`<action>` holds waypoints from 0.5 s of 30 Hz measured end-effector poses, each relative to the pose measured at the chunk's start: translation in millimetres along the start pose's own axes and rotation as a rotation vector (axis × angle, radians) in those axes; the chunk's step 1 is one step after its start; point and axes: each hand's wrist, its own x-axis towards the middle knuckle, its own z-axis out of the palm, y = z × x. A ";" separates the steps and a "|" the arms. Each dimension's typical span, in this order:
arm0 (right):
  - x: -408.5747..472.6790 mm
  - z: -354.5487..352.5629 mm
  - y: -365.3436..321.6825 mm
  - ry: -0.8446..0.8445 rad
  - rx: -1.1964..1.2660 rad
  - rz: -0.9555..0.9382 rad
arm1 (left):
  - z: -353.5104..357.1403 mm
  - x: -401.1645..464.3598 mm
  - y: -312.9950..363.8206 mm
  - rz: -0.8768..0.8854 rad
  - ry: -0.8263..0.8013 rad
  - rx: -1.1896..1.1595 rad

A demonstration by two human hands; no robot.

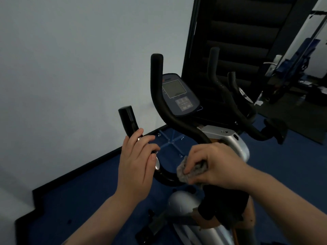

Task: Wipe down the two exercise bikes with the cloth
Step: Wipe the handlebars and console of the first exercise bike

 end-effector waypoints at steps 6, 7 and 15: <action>13.8 35.0 -24.3 0.185 0.199 -0.106 | 3.6 -2.3 3.3 -0.039 0.001 -0.028; 12.1 31.9 -18.4 0.162 0.210 -0.105 | 1.5 -2.1 3.4 -0.043 -0.015 -0.028; 31.4 45.4 -9.8 0.245 0.418 -0.057 | -39.2 23.0 -16.3 -0.035 -0.067 0.161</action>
